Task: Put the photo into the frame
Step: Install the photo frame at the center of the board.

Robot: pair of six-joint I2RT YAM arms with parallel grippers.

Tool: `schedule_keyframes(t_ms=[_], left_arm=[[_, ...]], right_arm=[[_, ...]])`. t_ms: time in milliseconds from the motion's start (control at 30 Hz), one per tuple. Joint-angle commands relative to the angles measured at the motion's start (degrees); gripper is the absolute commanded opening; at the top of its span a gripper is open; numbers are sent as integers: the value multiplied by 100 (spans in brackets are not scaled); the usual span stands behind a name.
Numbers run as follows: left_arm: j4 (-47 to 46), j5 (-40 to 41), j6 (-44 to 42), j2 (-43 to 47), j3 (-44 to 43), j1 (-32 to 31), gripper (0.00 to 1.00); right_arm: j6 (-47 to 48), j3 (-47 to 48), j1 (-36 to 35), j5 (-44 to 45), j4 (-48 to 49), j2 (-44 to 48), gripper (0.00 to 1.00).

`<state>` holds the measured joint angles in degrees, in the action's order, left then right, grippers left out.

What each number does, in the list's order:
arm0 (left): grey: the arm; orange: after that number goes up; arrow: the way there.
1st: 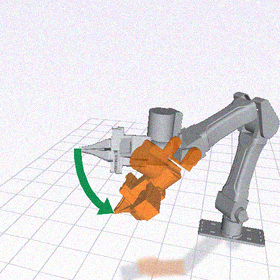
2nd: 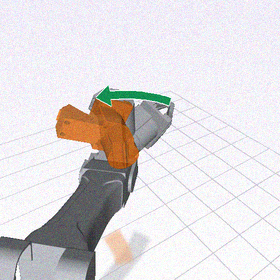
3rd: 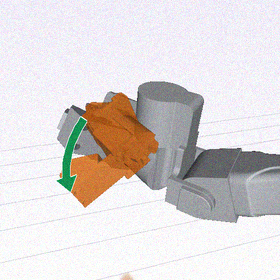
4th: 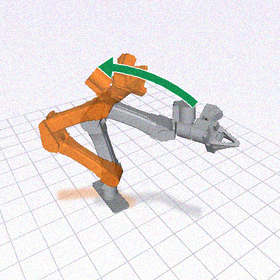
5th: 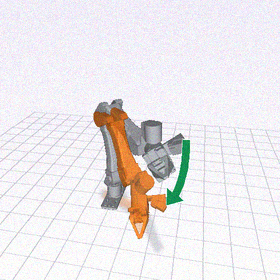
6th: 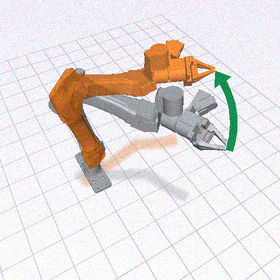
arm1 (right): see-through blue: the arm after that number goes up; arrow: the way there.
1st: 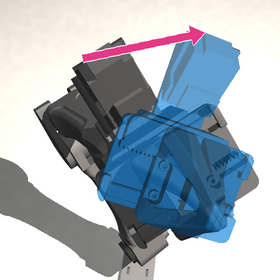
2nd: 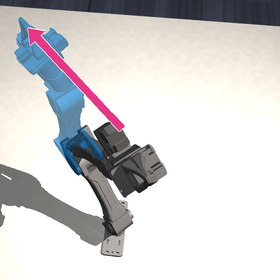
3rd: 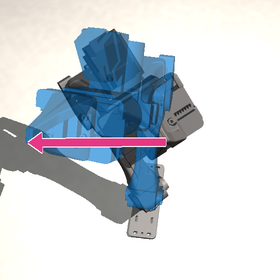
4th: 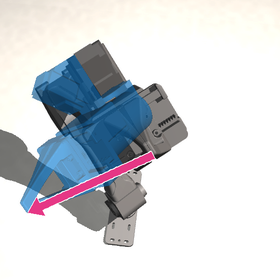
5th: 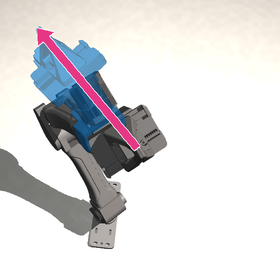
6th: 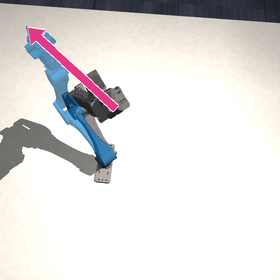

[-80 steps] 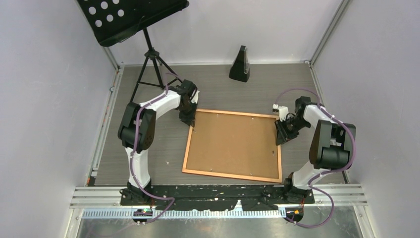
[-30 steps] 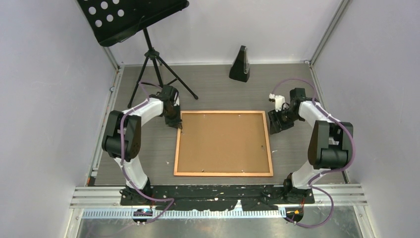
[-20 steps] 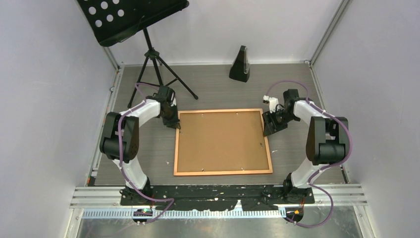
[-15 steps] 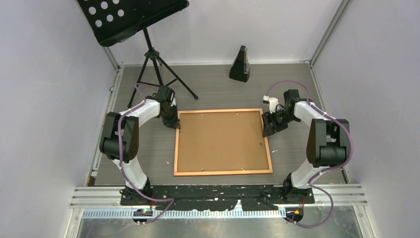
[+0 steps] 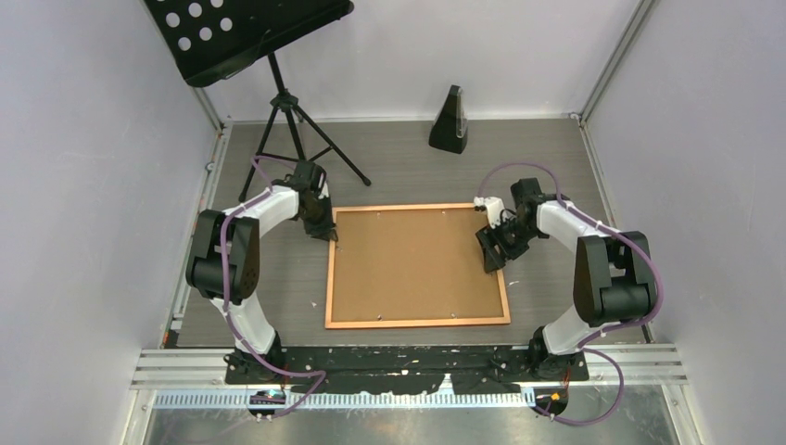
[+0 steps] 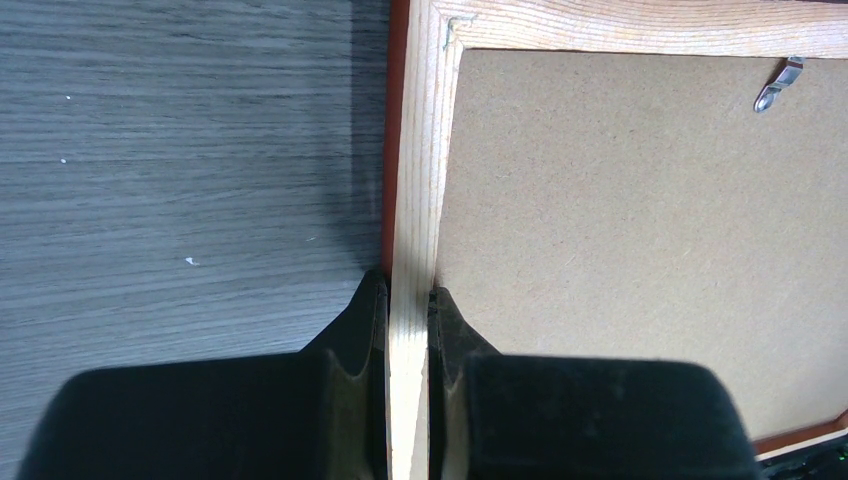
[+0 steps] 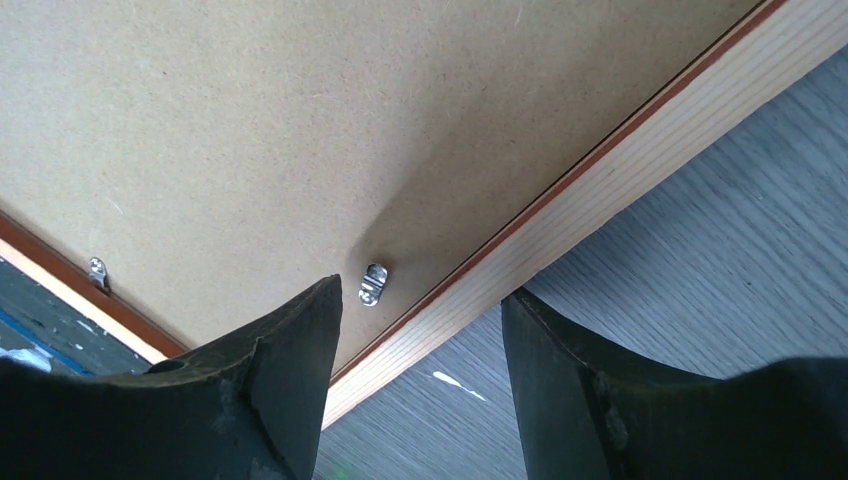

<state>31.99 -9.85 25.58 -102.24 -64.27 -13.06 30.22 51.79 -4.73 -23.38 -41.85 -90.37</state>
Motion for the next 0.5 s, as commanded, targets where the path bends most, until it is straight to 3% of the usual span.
schedule_keyframes(t_ms=[0,467], left_arm=[[-149,50,179,9,123,80,0],[-184,-35,167,-19,135,80,0]], right_arm=[[29,-63,-156,296,150,247,65],[-101,-75,-204,484,316,128,56]])
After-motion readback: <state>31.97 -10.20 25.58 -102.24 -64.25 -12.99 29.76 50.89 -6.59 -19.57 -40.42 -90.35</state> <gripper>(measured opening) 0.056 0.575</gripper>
